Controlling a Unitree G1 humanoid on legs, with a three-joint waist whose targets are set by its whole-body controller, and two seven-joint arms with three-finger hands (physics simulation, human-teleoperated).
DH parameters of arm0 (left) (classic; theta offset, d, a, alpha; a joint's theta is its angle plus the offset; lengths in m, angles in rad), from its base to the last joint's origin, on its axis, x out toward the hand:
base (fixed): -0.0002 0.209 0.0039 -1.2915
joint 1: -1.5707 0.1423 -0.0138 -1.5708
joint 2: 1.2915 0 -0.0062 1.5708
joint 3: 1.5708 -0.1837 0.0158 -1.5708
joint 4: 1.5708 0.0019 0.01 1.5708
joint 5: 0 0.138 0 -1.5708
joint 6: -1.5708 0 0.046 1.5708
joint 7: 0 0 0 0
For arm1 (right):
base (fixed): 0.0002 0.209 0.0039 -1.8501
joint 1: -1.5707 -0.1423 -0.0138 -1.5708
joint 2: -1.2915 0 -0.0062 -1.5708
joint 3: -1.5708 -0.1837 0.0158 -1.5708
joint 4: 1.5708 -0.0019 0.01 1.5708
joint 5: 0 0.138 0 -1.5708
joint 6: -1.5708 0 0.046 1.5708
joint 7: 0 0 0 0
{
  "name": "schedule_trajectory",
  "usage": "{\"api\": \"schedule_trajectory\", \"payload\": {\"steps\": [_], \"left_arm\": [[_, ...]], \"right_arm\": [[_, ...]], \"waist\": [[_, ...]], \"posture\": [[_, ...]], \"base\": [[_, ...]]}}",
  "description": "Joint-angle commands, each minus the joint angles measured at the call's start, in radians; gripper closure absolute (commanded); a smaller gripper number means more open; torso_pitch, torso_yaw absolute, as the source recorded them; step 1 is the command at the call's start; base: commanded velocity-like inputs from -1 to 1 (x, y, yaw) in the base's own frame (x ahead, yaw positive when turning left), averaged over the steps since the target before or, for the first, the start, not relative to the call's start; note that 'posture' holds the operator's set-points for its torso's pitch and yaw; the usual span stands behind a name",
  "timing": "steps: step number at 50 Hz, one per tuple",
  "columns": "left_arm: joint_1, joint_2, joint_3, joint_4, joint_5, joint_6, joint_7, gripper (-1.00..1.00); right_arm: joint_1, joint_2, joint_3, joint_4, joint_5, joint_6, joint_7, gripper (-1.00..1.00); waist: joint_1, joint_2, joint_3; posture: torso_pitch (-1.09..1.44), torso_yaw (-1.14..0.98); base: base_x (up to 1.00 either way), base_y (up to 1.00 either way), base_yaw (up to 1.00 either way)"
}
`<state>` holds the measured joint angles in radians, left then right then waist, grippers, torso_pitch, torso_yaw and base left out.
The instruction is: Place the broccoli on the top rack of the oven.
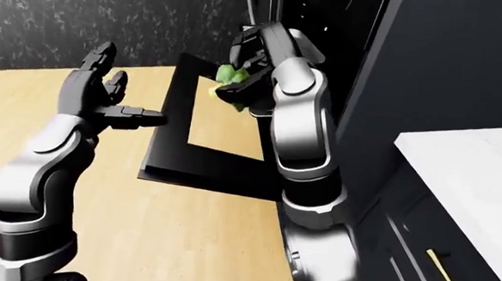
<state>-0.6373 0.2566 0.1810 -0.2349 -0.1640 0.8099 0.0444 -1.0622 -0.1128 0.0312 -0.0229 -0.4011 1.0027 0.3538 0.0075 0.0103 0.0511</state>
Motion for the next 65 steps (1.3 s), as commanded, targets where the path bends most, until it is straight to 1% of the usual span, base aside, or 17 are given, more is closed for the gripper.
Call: {"api": "schedule_trajectory", "payload": {"steps": [1, 6, 7, 9, 19, 24, 25, 27, 42, 44, 46, 51, 55, 57, 58, 59, 65], "left_arm": [[-0.049, 0.007, -0.002, -0.061, -0.004, -0.046, -0.002, -1.0], [-0.056, 0.008, -0.003, -0.059, -0.005, -0.044, -0.001, -1.0], [-0.056, 0.008, -0.003, -0.06, -0.005, -0.043, -0.001, -1.0], [-0.056, 0.008, -0.003, -0.059, -0.005, -0.044, -0.001, -1.0], [-0.042, 0.008, 0.002, -0.064, -0.008, -0.05, -0.002, -1.0], [-0.038, 0.01, 0.003, -0.066, -0.01, -0.051, -0.002, -1.0], [-0.038, 0.01, 0.002, -0.067, -0.01, -0.051, -0.002, -1.0], [-0.036, 0.007, 0.0, -0.064, -0.009, -0.056, -0.002, -1.0], [-0.053, 0.009, -0.001, -0.062, -0.009, -0.044, -0.001, -1.0], [-0.058, 0.01, -0.002, -0.06, -0.009, -0.043, 0.0, -1.0], [-0.059, 0.009, -0.004, -0.058, -0.009, -0.044, 0.001, -1.0], [-0.06, 0.011, -0.002, -0.056, -0.009, -0.046, 0.0, -1.0], [-0.061, 0.009, -0.004, -0.054, -0.009, -0.049, 0.0, -1.0], [-0.055, 0.01, -0.001, -0.052, -0.009, -0.053, -0.002, -1.0], [-0.052, 0.011, 0.0, -0.054, -0.01, -0.053, -0.002, -1.0], [-0.051, 0.012, 0.002, -0.055, -0.01, -0.053, -0.003, -1.0], [-0.045, 0.012, 0.001, -0.063, -0.012, -0.05, -0.001, -1.0]], "right_arm": [[-0.055, -0.021, -0.031, -0.069, -0.02, -0.045, -0.018, 1.0], [-0.057, -0.02, -0.032, -0.069, -0.023, -0.044, -0.014, 1.0], [-0.056, -0.019, -0.032, -0.067, -0.022, -0.046, -0.015, 1.0], [-0.056, -0.018, -0.032, -0.065, -0.022, -0.047, -0.015, 1.0], [-0.051, -0.01, -0.03, -0.056, -0.022, -0.058, -0.023, 1.0], [-0.048, -0.009, -0.029, -0.062, -0.025, -0.052, -0.021, 1.0], [-0.051, -0.009, -0.027, -0.064, -0.026, -0.048, -0.02, 1.0], [-0.054, -0.006, -0.027, -0.066, -0.025, -0.046, -0.02, 1.0], [-0.117, -0.014, -0.039, -0.033, -0.017, -0.039, -0.018, 1.0], [-0.127, -0.02, -0.044, -0.012, -0.009, -0.049, -0.024, 1.0], [-0.145, -0.025, -0.051, 0.014, 0.002, -0.058, -0.034, 1.0], [-0.198, -0.05, -0.07, 0.092, 0.037, -0.084, -0.055, 1.0], [-0.244, -0.067, -0.075, 0.164, 0.061, -0.111, -0.077, 1.0], [-0.258, -0.072, -0.078, 0.188, 0.071, -0.121, -0.087, 1.0], [-0.269, -0.076, -0.08, 0.206, 0.076, -0.127, -0.093, 1.0], [-0.278, -0.08, -0.081, 0.221, 0.081, -0.134, -0.097, 1.0], [-0.313, -0.104, -0.091, 0.314, 0.113, -0.176, -0.127, 1.0]], "waist": [[-0.01, 0.019, -0.049], [-0.004, -0.054, -0.04], [-0.005, -0.024, -0.043], [-0.005, -0.045, -0.04], [-0.008, 0.001, -0.038], [-0.023, 0.094, -0.053], [-0.016, 0.057, -0.047], [-0.019, 0.081, -0.034], [0.0, -0.039, -0.05], [-0.001, -0.015, -0.045], [-0.002, -0.037, -0.037], [-0.008, -0.015, -0.034], [-0.017, 0.042, -0.031], [-0.027, 0.102, -0.068], [-0.016, 0.07, -0.04], [-0.022, 0.089, -0.033], [-0.015, 0.04, -0.041]], "posture": [[0.0, 0.0], [0.0, 0.0], [0.0, 0.0], [0.0, 0.0], [0.0, 0.0], [0.0, 0.0], [0.0, 0.0], [0.0, 0.0], [0.0, 0.0], [0.0, 0.0], [0.0, 0.0], [0.0, 0.0], [0.0, 0.0], [0.0, 0.0], [0.0, 0.0], [0.0, 0.0], [0.0, 0.0]], "base": [[0.07, 0.0, 0.0], [0.06, 0.0, 0.0], [0.11, 0.0, 0.0], [0.12, 0.03, 0.0], [0.13, 0.12, 0.0], [0.13, 0.23, 0.0], [0.12, 0.23, 0.0], [0.12, 0.23, 0.0], [0.15, 0.12, 0.0], [0.15, 0.0, 0.0], [0.14, 0.0, 0.0], [0.15, 0.0, 0.0], [0.15, 0.0, 0.0], [0.15, 0.0, 0.0], [0.15, 0.0, 0.0], [0.14, 0.0, 0.0], [0.13, 0.0, 0.0]]}}
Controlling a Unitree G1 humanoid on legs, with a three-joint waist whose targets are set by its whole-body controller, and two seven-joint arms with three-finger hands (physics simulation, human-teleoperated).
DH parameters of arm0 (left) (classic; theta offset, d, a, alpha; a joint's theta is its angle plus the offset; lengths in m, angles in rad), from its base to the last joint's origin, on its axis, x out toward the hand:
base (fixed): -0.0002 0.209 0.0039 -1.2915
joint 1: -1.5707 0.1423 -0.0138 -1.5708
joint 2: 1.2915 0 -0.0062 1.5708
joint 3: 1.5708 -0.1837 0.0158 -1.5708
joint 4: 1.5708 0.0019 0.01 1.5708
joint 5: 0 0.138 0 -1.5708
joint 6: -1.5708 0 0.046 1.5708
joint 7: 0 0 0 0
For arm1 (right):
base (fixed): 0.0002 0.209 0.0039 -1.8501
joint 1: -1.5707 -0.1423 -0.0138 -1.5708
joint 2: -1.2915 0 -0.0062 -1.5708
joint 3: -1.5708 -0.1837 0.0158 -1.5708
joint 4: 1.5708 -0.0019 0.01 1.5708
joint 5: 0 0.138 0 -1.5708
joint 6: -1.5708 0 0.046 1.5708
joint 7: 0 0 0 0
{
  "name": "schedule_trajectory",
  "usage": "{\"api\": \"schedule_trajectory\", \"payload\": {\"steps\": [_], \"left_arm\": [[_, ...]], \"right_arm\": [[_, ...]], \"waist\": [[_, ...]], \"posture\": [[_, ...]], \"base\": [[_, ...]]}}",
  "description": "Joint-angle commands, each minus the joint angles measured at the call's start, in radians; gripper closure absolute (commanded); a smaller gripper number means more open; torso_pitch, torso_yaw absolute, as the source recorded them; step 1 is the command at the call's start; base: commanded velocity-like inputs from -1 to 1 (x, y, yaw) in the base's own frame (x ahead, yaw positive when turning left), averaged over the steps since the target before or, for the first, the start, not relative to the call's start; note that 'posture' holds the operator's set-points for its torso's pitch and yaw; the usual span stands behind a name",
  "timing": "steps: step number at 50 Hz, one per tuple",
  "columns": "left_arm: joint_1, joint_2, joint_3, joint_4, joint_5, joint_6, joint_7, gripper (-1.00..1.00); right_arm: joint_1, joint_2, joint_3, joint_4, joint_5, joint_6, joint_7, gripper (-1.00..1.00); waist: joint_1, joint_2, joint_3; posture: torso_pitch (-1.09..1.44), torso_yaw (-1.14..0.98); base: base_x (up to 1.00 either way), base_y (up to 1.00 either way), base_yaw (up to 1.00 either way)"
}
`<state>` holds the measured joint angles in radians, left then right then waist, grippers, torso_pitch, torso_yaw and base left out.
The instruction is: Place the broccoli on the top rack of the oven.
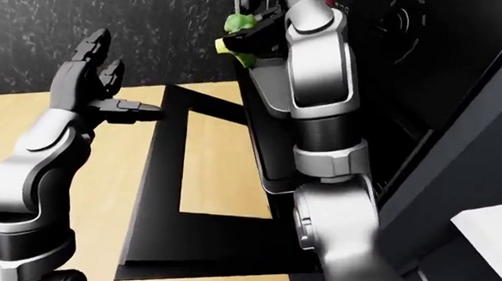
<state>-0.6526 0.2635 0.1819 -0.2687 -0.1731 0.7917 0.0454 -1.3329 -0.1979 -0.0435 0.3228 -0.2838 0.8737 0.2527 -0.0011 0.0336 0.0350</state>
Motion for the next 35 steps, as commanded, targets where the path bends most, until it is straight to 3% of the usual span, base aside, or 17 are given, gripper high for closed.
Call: {"api": "schedule_trajectory", "payload": {"steps": [1, 4, 6, 7, 9, 11, 12, 14, 16, 17, 18, 19, 21, 24, 35], "left_arm": [[-0.029, 0.004, -0.001, -0.029, -0.002, -0.032, -0.002, -1.0], [-0.033, 0.002, -0.003, -0.024, 0.0, -0.033, -0.002, -1.0], [-0.034, 0.002, -0.004, -0.023, 0.0, -0.033, -0.002, -1.0], [-0.035, 0.002, -0.003, -0.023, 0.0, -0.033, -0.002, -1.0], [-0.034, 0.002, -0.004, -0.023, 0.001, -0.034, -0.002, -1.0], [-0.034, 0.002, -0.004, -0.023, 0.002, -0.035, -0.003, -1.0], [-0.052, 0.009, 0.003, -0.027, -0.002, -0.019, -0.002, -1.0], [-0.06, 0.013, 0.003, -0.029, -0.004, -0.011, -0.001, -1.0], [-0.064, 0.016, 0.005, -0.023, -0.004, -0.014, -0.001, -1.0], [-0.07, 0.019, 0.006, -0.018, -0.005, -0.013, -0.002, -1.0], [-0.076, 0.022, 0.007, -0.016, -0.005, -0.01, -0.002, -1.0], [-0.08, 0.024, 0.007, -0.014, -0.006, -0.009, -0.002, -1.0], [-0.086, 0.028, 0.005, -0.005, -0.005, -0.011, -0.003, -1.0], [-0.093, 0.032, 0.006, 0.003, -0.004, -0.012, -0.005, -1.0], [-0.151, 0.054, -0.002, 0.077, 0.015, -0.021, -0.025, -1.0]], "right_arm": [[-0.046, -0.022, -0.019, -0.019, 0.0, -0.054, -0.032, 1.0], [-0.049, -0.026, -0.017, -0.01, 0.008, -0.055, -0.039, 1.0], [-0.05, -0.028, -0.017, -0.003, 0.012, -0.061, -0.044, 1.0], [-0.052, -0.029, -0.017, 0.001, 0.014, -0.064, -0.045, 1.0], [-0.056, -0.031, -0.016, 0.004, 0.017, -0.065, -0.047, 1.0], [-0.06, -0.032, -0.017, 0.011, 0.02, -0.068, -0.051, 1.0], [-0.067, -0.035, -0.019, 0.027, 0.021, -0.076, -0.057, 1.0], [-0.073, -0.04, -0.019, 0.043, 0.023, -0.083, -0.058, 1.0], [-0.077, -0.042, -0.019, 0.049, 0.025, -0.085, -0.06, 1.0], [-0.077, -0.043, -0.019, 0.051, 0.025, -0.086, -0.06, 1.0], [-0.078, -0.044, -0.02, 0.055, 0.027, -0.088, -0.062, 1.0], [-0.078, -0.045, -0.02, 0.058, 0.028, -0.09, -0.062, 1.0], [-0.082, -0.045, -0.021, 0.067, 0.03, -0.094, -0.065, 1.0], [-0.083, -0.045, -0.023, 0.081, 0.035, -0.105, -0.071, 1.0], [-0.113, -0.061, -0.033, 0.173, 0.056, -0.159, -0.095, 1.0]], "waist": [[-0.006, 0.007, -0.026], [0.001, -0.033, -0.033], [0.007, -0.094, -0.034], [0.004, -0.068, -0.023], [0.004, -0.072, -0.02], [0.0, -0.06, -0.027], [0.001, -0.053, 0.001], [-0.003, -0.044, -0.001], [-0.007, -0.018, 0.006], [-0.011, 0.007, 0.0], [-0.022, 0.016, -0.006], [-0.015, 0.001, 0.003], [-0.016, -0.002, -0.013], [-0.012, -0.011, -0.017], [0.0, -0.019, -0.016]], "posture": [[0.0, 0.0], [0.0, 0.0], [0.0, 0.0], [0.0, 0.0], [0.0, 0.0], [0.0, 0.0], [0.0, 0.0], [0.0, 0.0], [0.0, 0.0], [0.0, 0.0], [0.0, 0.0], [0.0, 0.0], [0.0, 0.0], [0.0, 0.0], [0.0, 0.0]], "base": [[0.07, 0.0, 0.0], [0.1, 0.0, 0.0], [0.17, 0.0, 0.0], [0.18, 0.0, 0.0], [0.18, 0.0, 0.0], [0.18, 0.0, 0.0], [0.0, 0.0, 0.0], [0.0, 0.0, 0.0], [0.0, 0.0, 0.0], [0.0, 0.0, 0.0], [0.0, 0.0, 0.0], [0.0, 0.0, 0.0], [0.0, 0.0, 0.0], [0.0, 0.0, 0.0], [0.0, 0.0, 0.0]]}}
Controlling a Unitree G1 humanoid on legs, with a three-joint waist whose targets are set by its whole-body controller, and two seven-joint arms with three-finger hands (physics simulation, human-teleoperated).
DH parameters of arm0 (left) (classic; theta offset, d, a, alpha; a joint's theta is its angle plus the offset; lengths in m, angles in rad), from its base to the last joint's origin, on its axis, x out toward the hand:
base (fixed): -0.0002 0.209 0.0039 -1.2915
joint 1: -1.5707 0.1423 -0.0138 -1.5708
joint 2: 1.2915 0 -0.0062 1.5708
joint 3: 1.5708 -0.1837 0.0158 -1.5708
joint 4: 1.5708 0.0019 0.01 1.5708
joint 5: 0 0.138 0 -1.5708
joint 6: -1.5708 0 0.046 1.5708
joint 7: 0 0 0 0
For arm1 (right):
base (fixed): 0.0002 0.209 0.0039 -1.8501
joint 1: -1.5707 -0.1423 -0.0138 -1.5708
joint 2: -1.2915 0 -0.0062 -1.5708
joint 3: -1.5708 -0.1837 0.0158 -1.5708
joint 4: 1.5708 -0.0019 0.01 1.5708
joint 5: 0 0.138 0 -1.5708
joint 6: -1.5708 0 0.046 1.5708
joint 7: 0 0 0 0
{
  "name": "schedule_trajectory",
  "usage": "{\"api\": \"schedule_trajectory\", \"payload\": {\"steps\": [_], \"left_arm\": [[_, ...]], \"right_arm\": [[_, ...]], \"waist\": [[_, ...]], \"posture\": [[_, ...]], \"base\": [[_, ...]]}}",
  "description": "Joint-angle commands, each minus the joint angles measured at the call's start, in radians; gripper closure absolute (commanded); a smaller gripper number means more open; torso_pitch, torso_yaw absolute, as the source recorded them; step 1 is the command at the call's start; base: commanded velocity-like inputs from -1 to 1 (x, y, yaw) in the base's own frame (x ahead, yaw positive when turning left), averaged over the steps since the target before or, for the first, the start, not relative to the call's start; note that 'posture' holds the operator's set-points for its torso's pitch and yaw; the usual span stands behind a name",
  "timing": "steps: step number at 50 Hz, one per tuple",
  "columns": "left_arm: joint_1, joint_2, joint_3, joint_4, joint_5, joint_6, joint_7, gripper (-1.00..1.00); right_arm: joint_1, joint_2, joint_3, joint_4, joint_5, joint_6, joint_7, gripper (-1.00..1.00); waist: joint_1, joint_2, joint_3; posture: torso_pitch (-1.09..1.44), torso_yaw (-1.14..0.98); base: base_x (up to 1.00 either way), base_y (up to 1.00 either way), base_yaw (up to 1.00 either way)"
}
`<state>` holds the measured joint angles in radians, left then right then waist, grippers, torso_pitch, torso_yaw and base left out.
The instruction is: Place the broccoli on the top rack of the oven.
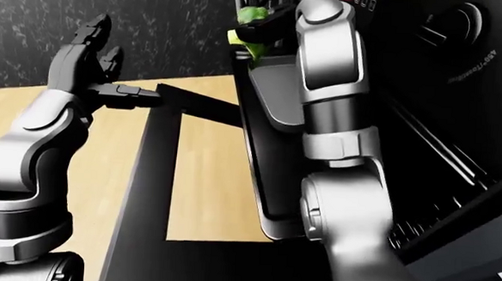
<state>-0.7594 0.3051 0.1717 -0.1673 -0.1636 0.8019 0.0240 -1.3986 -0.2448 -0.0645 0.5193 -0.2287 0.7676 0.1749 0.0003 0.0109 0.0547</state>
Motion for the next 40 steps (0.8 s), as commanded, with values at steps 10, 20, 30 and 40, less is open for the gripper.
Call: {"api": "schedule_trajectory", "payload": {"steps": [10, 20, 30, 40], "left_arm": [[-0.13, 0.031, 0.013, 0.038, 0.004, -0.022, -0.009, -1.0], [-0.124, 0.027, 0.011, 0.041, 0.0, -0.033, -0.005, -1.0], [-0.108, 0.028, 0.015, 0.033, -0.006, -0.038, -0.001, -1.0], [-0.106, 0.028, 0.013, 0.029, -0.004, -0.037, -0.001, -1.0]], "right_arm": [[-0.099, -0.05, -0.029, 0.215, 0.019, -0.212, -0.093, 1.0], [-0.165, -0.07, -0.035, 0.52, 0.015, -0.429, -0.191, 1.0], [-0.152, -0.068, -0.046, 0.621, 0.021, -0.498, -0.251, 1.0], [-0.149, -0.071, -0.045, 0.647, 0.023, -0.527, -0.265, 1.0]], "waist": [[-0.004, 0.003, -0.031], [-0.01, 0.007, -0.029], [-0.008, 0.005, -0.033], [-0.007, 0.081, -0.013]], "posture": [[0.0, 0.0], [0.0, 0.0], [0.0, 0.0], [0.0, 0.0]], "base": [[0.0, 0.0, 0.0], [0.0, 0.0, 0.0], [0.0, 0.0, 0.0], [0.49, 0.0, 0.0]]}}
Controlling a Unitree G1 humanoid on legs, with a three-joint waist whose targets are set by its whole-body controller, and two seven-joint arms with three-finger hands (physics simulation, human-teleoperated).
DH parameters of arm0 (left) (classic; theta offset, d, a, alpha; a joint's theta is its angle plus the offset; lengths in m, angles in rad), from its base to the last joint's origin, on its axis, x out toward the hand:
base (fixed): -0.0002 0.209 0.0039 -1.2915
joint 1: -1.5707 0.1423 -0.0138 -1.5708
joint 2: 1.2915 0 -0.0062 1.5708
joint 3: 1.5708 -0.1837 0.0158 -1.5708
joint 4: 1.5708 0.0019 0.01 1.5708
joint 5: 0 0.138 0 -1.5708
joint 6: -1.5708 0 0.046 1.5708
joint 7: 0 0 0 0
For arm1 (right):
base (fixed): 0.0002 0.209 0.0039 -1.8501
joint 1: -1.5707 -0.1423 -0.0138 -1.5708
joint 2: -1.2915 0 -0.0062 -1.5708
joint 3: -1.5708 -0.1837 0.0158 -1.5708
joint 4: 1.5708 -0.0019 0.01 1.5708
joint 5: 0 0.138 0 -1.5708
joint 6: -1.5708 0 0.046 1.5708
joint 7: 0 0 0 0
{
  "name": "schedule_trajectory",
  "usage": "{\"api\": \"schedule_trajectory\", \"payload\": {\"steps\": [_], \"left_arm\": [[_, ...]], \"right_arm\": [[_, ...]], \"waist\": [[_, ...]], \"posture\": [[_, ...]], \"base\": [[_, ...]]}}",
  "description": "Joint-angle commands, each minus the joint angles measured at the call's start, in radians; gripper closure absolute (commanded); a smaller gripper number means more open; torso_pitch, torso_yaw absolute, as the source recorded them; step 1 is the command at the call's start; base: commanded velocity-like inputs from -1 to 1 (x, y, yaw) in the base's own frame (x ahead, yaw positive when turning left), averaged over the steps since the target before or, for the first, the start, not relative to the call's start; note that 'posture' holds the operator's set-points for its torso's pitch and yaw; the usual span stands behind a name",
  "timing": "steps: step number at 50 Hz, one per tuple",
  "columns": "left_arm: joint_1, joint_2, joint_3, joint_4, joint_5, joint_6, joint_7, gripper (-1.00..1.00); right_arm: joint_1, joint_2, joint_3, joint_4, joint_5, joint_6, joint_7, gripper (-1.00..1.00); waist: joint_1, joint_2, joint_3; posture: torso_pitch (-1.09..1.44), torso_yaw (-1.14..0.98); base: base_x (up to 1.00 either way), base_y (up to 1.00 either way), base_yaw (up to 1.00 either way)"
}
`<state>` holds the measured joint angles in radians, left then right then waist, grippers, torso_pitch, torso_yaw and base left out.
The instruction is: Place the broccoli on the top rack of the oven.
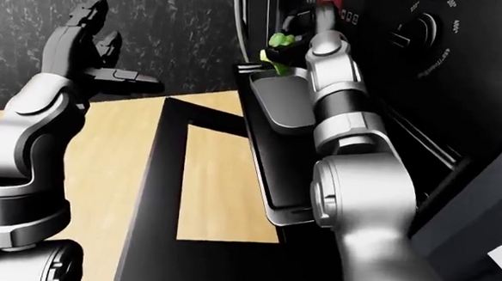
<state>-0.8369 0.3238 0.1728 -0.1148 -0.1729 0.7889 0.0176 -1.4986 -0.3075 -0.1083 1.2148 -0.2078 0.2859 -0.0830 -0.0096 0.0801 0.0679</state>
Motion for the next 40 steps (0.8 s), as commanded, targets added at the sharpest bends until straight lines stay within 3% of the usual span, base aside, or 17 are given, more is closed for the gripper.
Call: {"api": "schedule_trajectory", "payload": {"steps": [1, 2, 4, 5, 6, 9, 11, 12, 15, 29, 40], "left_arm": [[-0.028, 0.009, 0.013, -0.025, 0.004, -0.024, 0.006, -1.0], [-0.028, 0.009, 0.013, -0.025, 0.004, -0.023, 0.005, -1.0], [-0.031, 0.009, 0.013, -0.025, 0.003, -0.022, 0.006, -1.0], [-0.031, 0.008, 0.012, -0.022, 0.003, -0.025, 0.006, -1.0], [-0.031, 0.008, 0.012, -0.022, 0.002, -0.025, 0.006, -1.0], [-0.029, 0.009, 0.013, -0.025, 0.002, -0.024, 0.006, -1.0], [-0.034, 0.008, 0.012, -0.025, 0.001, -0.021, 0.008, -1.0], [-0.036, 0.007, 0.01, -0.023, 0.001, -0.022, 0.009, -1.0], [-0.039, 0.008, 0.011, -0.025, 0.0, -0.019, 0.008, -1.0], [-0.027, 0.011, 0.014, -0.033, -0.004, -0.019, 0.009, -1.0], [-0.022, 0.008, 0.011, -0.017, 0.002, -0.035, 0.006, -1.0]], "right_arm": [[-0.047, -0.01, -0.001, -0.048, 0.002, -0.048, -0.007, 1.0], [-0.048, -0.011, -0.001, -0.048, 0.002, -0.048, -0.008, 1.0], [-0.05, -0.011, -0.001, -0.051, 0.002, -0.047, -0.007, 1.0], [-0.046, -0.01, 0.0, -0.048, 0.0, -0.053, -0.009, 1.0], [-0.047, -0.01, 0.0, -0.051, 0.0, -0.05, -0.01, 1.0], [-0.047, -0.011, 0.0, -0.053, 0.001, -0.051, -0.008, 1.0], [-0.049, -0.013, 0.001, -0.052, -0.001, -0.048, -0.007, 1.0], [-0.053, -0.013, 0.001, -0.054, -0.001, -0.043, -0.007, 1.0], [-0.056, -0.014, 0.001, -0.056, -0.002, -0.04, -0.005, 1.0], [-0.04, -0.028, 0.003, -0.04, -0.018, -0.05, -0.019, 1.0], [-0.003, -0.044, 0.001, -0.009, -0.046, -0.069, -0.042, 1.0]], "waist": [[-0.003, -0.001, -0.025], [-0.01, 0.005, -0.025], [-0.001, -0.004, -0.04], [-0.006, -0.011, -0.002], [-0.009, -0.005, -0.03], [0.001, -0.049, -0.021], [0.01, -0.112, -0.029], [0.014, -0.084, -0.021], [0.009, -0.083, -0.042], [0.019, -0.071, -0.046], [0.024, -0.078, -0.046]], "posture": [[0.0, 0.0], [0.0, 0.0], [0.0, 0.0], [0.0, 0.0], [0.0, 0.0], [0.0, 0.0], [0.0, 0.0], [0.0, 0.0], [0.0, 0.0], [0.0, 0.0], [0.0, 0.0]], "base": [[0.54, 0.0, 0.0], [0.53, 0.0, 0.0], [0.54, 0.0, 0.0], [0.0, 0.0, 0.0], [0.0, 0.0, 0.0], [0.0, 0.0, 0.0], [0.0, 0.0, 0.0], [0.0, 0.0, 0.0], [0.0, 0.0, 0.0], [0.0, 0.0, 0.0], [0.0, 0.0, 0.0]]}}
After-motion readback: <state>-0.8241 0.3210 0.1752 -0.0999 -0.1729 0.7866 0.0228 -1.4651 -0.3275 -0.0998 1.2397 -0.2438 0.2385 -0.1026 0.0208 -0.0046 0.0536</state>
